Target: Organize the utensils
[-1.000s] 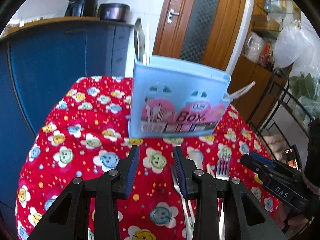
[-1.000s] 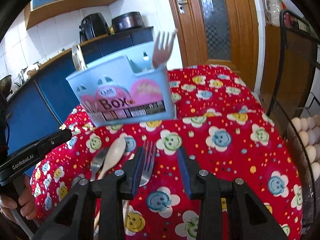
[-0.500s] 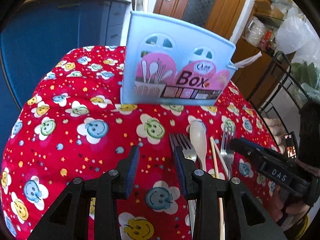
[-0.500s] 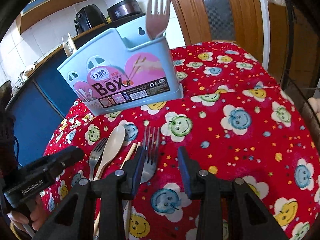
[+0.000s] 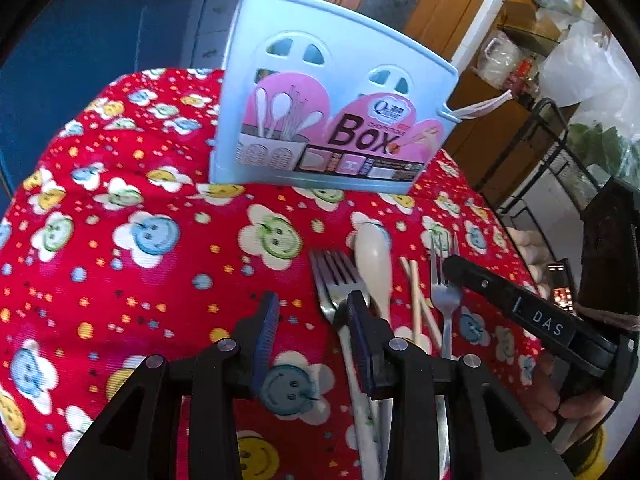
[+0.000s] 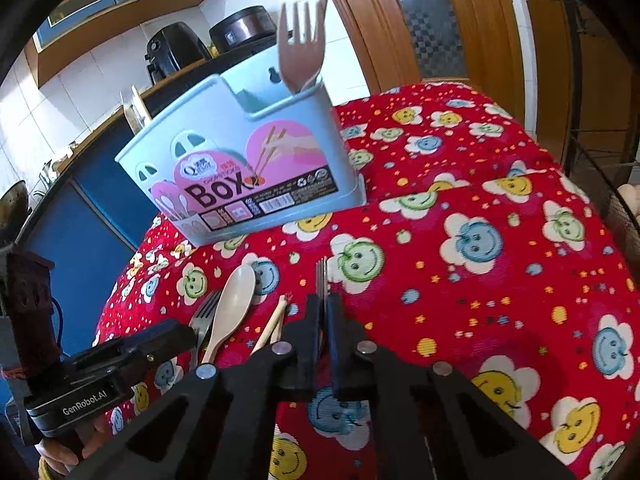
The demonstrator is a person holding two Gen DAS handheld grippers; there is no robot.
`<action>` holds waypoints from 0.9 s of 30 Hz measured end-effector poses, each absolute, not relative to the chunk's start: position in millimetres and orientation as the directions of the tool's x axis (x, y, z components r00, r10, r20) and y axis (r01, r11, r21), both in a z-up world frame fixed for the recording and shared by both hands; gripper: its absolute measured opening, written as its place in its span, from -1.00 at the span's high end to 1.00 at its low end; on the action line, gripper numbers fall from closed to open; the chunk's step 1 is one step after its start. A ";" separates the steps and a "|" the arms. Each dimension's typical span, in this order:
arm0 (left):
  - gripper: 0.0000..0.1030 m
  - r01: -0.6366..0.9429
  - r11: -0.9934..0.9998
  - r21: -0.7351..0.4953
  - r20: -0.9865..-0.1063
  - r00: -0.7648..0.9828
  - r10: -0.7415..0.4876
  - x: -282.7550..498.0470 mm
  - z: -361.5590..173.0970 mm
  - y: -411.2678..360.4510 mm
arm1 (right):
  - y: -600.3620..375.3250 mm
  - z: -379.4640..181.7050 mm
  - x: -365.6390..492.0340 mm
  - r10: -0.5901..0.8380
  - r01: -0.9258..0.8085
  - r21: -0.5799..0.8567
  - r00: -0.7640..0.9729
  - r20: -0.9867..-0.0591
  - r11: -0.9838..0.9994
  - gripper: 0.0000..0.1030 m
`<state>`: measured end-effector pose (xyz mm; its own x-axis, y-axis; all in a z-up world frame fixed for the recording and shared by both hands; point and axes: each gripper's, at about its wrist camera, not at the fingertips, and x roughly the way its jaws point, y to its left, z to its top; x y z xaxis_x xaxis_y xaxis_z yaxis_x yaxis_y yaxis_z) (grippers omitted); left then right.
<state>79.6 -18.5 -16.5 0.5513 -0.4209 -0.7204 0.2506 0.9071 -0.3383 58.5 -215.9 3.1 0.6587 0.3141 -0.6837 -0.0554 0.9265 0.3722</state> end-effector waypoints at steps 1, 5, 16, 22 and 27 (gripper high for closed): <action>0.30 0.251 0.907 -0.337 -0.720 0.552 -0.420 79.1 -16.2 -18.4 | -217.3 4.2 57.6 0.312 -0.053 0.372 0.662 -0.682 0.927 0.92; 0.30 0.236 0.908 -0.347 -0.710 0.566 -0.419 75.4 -13.8 -11.8 | -225.3 7.4 53.4 0.304 -0.044 0.373 0.672 -0.676 0.927 0.92; 0.31 0.238 0.906 -0.351 -0.720 0.550 -0.423 78.8 -18.9 -10.4 | -234.2 11.3 46.9 0.299 -0.039 0.376 0.685 -0.665 0.926 0.92; 0.31 0.272 0.902 -0.337 -0.724 0.538 -0.432 81.5 -19.2 -25.8 | -235.1 11.9 45.9 0.299 -0.041 0.375 0.686 -0.663 0.926 0.92; 0.53 0.309 0.893 -0.328 -0.727 0.521 -0.447 89.5 -17.8 -40.2 | -235.3 12.2 45.2 0.300 -0.044 0.374 0.687 -0.662 0.927 0.92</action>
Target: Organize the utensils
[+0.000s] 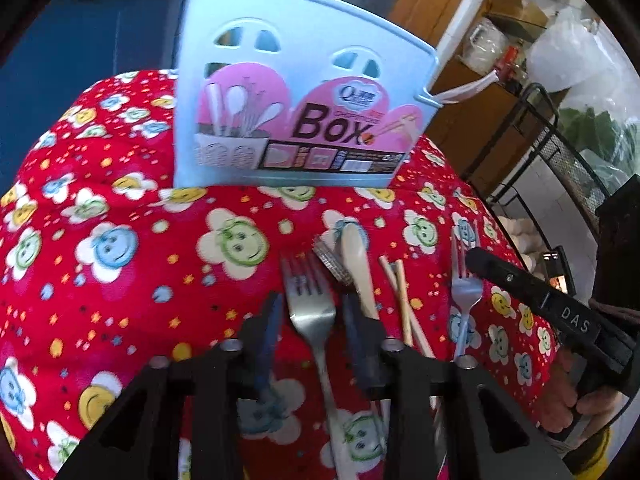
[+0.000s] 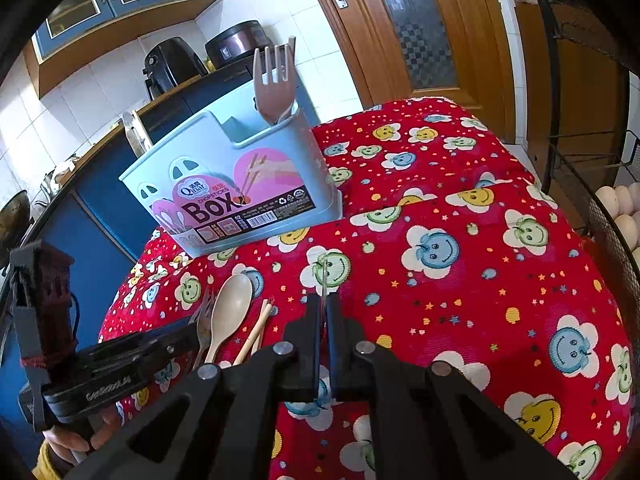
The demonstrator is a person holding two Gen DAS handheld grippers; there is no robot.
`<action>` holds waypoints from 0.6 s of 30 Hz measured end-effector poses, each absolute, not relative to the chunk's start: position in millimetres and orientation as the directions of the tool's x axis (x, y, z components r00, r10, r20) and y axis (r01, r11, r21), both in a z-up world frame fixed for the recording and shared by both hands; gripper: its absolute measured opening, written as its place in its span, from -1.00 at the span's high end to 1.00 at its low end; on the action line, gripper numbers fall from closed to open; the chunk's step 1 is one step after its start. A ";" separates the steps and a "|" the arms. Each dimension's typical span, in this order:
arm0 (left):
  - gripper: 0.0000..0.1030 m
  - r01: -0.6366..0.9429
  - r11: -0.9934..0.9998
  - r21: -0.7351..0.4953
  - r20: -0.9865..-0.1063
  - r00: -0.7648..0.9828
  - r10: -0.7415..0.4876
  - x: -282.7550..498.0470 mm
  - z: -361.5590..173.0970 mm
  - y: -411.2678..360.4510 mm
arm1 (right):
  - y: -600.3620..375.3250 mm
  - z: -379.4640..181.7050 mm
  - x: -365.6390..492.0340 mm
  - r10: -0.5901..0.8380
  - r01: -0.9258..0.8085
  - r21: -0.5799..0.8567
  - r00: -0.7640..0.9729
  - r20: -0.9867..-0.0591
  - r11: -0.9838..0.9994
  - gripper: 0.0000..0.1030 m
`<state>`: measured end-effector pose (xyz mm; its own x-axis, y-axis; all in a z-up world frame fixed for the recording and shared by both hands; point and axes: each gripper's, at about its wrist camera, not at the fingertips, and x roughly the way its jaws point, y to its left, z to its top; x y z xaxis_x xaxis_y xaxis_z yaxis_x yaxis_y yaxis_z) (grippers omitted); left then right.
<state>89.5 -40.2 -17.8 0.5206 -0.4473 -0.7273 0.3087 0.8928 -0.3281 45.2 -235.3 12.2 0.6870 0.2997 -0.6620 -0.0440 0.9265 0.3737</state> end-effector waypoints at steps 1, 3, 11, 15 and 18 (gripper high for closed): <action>0.56 0.314 0.888 -0.335 -0.729 0.511 -0.455 92.0 -17.9 -42.5 | -235.7 12.1 44.6 0.301 -0.045 0.374 0.687 -0.661 0.926 0.92; 0.62 0.319 0.880 -0.353 -0.724 0.503 -0.473 95.5 -17.5 -43.8 | -235.7 12.6 44.1 0.303 -0.046 0.377 0.690 -0.658 0.925 0.92; 0.95 0.330 0.859 -0.391 -0.689 0.514 -0.511 90.7 -11.2 -39.8 | -237.4 22.7 38.1 0.311 -0.064 0.384 0.713 -0.628 0.921 0.93; 0.96 0.311 0.867 -0.390 -0.668 0.552 -0.499 84.8 -2.5 -31.0 | -235.6 35.5 32.2 0.304 -0.080 0.369 0.738 -0.602 0.926 0.94; 0.96 0.301 0.869 -0.392 -0.638 0.592 -0.493 78.2 10.4 -21.9 | -231.7 48.7 26.5 0.284 -0.090 0.340 0.766 -0.577 0.936 0.93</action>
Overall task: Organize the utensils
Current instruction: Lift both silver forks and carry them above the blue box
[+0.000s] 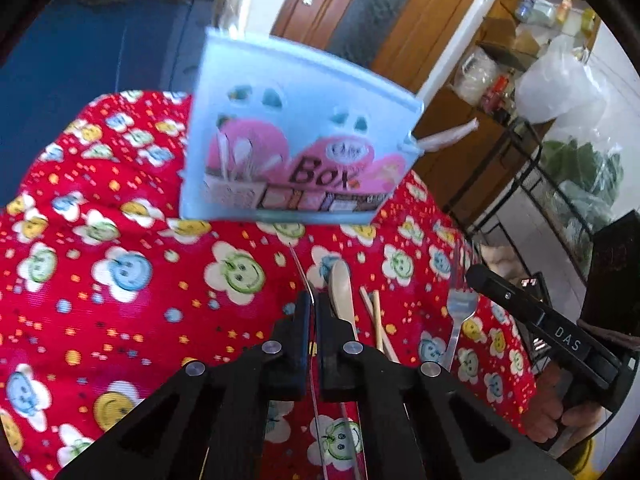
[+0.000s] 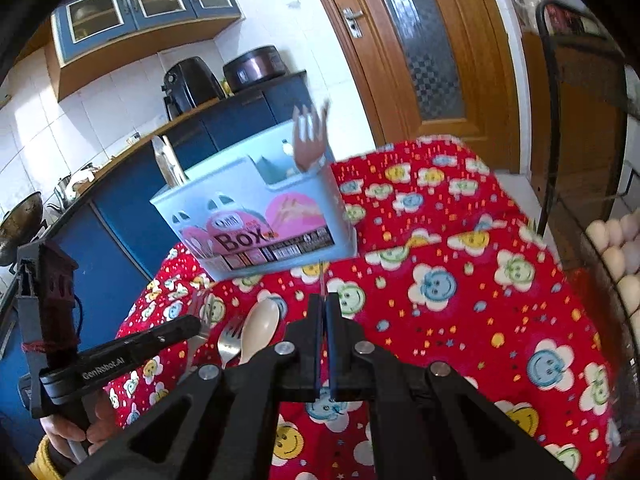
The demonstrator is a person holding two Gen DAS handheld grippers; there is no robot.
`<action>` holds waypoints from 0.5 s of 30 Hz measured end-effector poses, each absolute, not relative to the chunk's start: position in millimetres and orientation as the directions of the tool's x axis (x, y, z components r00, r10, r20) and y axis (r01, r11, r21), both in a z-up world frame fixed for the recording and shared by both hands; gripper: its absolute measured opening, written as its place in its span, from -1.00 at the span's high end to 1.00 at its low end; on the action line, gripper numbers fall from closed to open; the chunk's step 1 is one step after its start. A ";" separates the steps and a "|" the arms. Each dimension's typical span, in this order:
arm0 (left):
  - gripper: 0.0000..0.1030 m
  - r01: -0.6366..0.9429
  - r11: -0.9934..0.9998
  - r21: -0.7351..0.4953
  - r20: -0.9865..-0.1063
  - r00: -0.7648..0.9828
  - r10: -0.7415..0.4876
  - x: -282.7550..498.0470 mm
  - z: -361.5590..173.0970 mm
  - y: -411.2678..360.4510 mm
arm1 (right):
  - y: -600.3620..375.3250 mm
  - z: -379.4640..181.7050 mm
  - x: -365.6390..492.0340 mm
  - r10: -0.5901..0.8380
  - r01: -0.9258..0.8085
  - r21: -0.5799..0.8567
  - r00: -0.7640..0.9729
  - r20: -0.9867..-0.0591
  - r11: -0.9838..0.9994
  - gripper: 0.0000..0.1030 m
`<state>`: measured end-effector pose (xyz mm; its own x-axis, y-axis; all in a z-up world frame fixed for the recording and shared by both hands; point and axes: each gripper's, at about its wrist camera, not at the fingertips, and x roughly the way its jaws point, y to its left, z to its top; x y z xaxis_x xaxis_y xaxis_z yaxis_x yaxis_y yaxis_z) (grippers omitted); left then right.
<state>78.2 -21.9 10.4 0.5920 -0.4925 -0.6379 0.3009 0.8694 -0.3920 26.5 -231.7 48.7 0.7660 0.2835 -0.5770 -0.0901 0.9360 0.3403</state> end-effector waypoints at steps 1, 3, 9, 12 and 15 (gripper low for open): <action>0.97 0.299 0.870 -0.392 -0.629 0.603 -0.491 77.4 15.1 -20.2 | -230.5 52.2 25.3 0.277 -0.093 0.330 0.774 -0.570 0.939 0.93; 0.97 0.296 0.873 -0.387 -0.602 0.636 -0.483 72.8 25.9 -14.3 | -226.4 61.2 21.2 0.259 -0.098 0.304 0.793 -0.551 0.948 0.93; 0.98 0.289 0.877 -0.383 -0.523 0.715 -0.464 59.5 51.2 8.4 | -216.2 86.5 12.1 0.232 -0.127 0.236 0.836 -0.497 0.963 0.92; 0.98 0.281 0.883 -0.376 -0.489 0.750 -0.446 57.4 63.2 13.2 | -212.4 98.3 11.7 0.226 -0.139 0.210 0.849 -0.477 0.968 0.92; 0.98 0.282 0.886 -0.369 -0.464 0.770 -0.439 58.5 76.1 14.8 | -209.4 111.6 12.6 0.219 -0.148 0.188 0.864 -0.453 0.971 0.92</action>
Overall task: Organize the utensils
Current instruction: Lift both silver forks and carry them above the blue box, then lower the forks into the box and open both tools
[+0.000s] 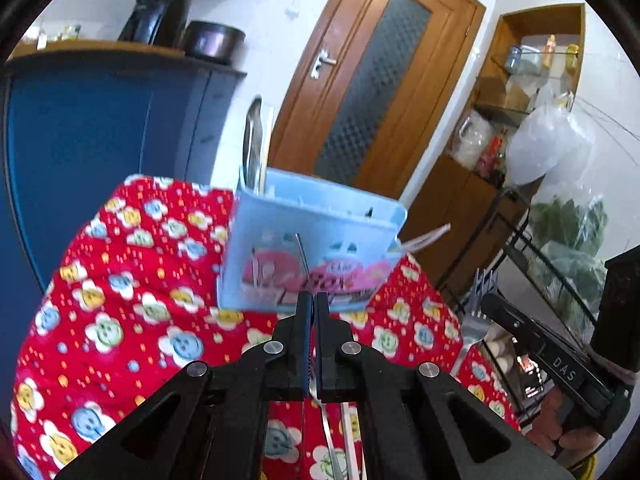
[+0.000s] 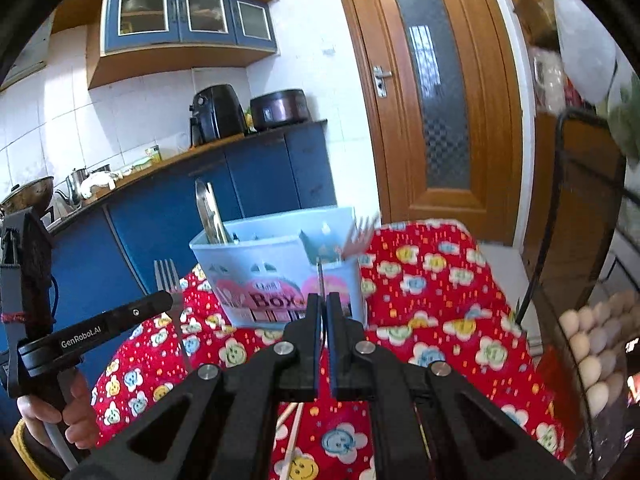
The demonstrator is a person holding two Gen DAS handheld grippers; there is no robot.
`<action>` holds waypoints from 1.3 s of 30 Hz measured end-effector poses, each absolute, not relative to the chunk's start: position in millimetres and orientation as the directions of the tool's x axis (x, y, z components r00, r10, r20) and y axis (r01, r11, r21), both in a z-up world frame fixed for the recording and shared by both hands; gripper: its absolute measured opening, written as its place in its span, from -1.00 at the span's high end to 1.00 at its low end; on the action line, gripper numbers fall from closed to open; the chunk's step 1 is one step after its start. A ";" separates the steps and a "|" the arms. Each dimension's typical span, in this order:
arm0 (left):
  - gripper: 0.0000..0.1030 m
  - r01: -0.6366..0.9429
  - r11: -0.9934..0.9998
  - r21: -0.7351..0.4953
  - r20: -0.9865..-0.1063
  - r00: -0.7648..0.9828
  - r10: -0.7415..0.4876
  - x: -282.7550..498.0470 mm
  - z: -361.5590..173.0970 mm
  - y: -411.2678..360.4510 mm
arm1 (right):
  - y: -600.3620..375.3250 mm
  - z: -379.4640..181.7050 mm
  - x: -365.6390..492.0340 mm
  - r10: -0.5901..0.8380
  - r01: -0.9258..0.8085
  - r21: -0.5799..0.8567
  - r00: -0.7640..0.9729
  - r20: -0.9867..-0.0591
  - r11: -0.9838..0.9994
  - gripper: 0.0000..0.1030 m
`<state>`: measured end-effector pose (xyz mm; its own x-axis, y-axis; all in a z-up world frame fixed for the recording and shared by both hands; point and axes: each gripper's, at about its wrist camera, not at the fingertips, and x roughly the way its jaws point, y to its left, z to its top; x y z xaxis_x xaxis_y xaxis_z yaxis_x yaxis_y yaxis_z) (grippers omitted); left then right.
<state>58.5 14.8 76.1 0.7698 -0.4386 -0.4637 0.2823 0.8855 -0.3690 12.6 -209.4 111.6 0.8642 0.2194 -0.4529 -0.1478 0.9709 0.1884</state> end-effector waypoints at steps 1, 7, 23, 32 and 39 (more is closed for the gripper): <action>0.98 0.283 0.886 -0.368 -0.457 0.774 -0.438 58.5 79.9 15.7 | -208.5 115.9 13.3 0.217 -0.150 0.183 0.869 -0.445 0.972 0.92; 0.98 0.302 0.888 -0.346 -0.386 0.817 -0.428 58.9 113.3 19.3 | -202.6 144.0 23.4 0.201 -0.163 0.130 0.896 -0.396 0.978 0.92; 0.99 0.273 0.931 -0.242 -0.249 0.910 -0.331 100.4 203.5 20.3 | -205.4 200.0 74.5 0.092 -0.077 0.061 0.948 -0.306 0.995 0.92; 0.99 0.236 0.942 -0.240 -0.249 0.923 -0.294 143.0 208.9 13.5 | -207.7 216.8 108.6 -0.038 0.046 0.027 0.968 -0.248 0.999 0.92; 0.99 0.223 0.943 -0.248 -0.274 0.917 -0.289 161.3 187.3 8.4 | -203.2 212.1 134.0 -0.131 0.121 -0.055 0.964 -0.230 0.991 0.92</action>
<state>161.3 8.4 187.3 0.9173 -0.2893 -0.2736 0.2232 0.9426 -0.2483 134.0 -203.2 212.1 0.9643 -0.1310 -0.2301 0.1215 0.9911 -0.0551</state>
